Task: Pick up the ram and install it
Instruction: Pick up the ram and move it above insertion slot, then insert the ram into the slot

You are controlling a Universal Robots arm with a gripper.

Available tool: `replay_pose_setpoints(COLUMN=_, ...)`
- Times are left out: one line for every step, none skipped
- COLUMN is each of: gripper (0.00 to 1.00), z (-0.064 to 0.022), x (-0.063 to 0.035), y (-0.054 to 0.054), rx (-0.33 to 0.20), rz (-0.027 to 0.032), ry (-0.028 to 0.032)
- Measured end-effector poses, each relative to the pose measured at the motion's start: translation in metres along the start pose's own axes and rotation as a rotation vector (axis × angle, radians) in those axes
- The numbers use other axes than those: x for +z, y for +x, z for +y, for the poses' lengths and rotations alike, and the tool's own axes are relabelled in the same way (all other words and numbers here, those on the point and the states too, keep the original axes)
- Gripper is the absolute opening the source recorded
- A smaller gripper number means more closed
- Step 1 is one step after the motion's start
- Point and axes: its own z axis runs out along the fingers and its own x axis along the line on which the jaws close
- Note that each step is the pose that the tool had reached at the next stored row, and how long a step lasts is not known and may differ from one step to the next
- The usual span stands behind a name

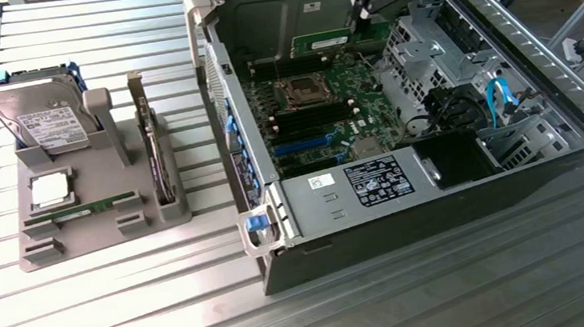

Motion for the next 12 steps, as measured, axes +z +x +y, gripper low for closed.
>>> replay_pose_setpoints(gripper=0.12, z=0.0, x=0.0001, y=-0.0009, rx=0.0, rz=-0.0005, ry=0.0002)
replay_pose_setpoints(gripper=0.12, z=0.0, x=0.0002, y=-0.0016, rx=0.0, rz=-0.001, ry=0.0004)
replay_pose_setpoints(gripper=0.12, z=-0.0001, x=0.0004, y=-0.0024, rx=0.0, rz=-0.0016, ry=0.0006)
replay_pose_setpoints(gripper=0.12, z=-0.0001, x=0.0004, y=-0.0032, rx=0.0, rz=-0.0021, ry=0.0007)
replay_pose_setpoints(gripper=0.12, z=-0.0001, x=0.0006, y=-0.0041, rx=0.0, rz=-0.0027, ry=0.001)
replay_pose_setpoints(gripper=0.12, z=-0.0001, x=0.0007, y=-0.0048, rx=0.0, rz=-0.0032, ry=0.0011)
replay_pose_setpoints(gripper=0.12, z=-0.0001, x=0.0007, y=-0.0054, rx=0.0, rz=-0.0035, ry=0.0012)
replay_pose_setpoints(gripper=0.12, z=-0.0002, x=0.0007, y=-0.0056, rx=0.0, rz=-0.0036, ry=0.0012)
replay_pose_setpoints(gripper=0.12, z=-0.0001, x=0.0007, y=-0.0057, rx=0.0, rz=-0.0038, ry=0.0012)
replay_pose_setpoints(gripper=0.12, z=-0.0001, x=0.0008, y=-0.0057, rx=0.0, rz=-0.0039, ry=0.0012)
replay_pose_setpoints(gripper=0.12, z=-0.0001, x=0.0008, y=-0.0059, rx=0.0, rz=-0.0043, ry=0.0012)
replay_pose_setpoints(gripper=0.12, z=-0.0001, x=0.0008, y=-0.0059, rx=0.0, rz=-0.0043, ry=0.0012)
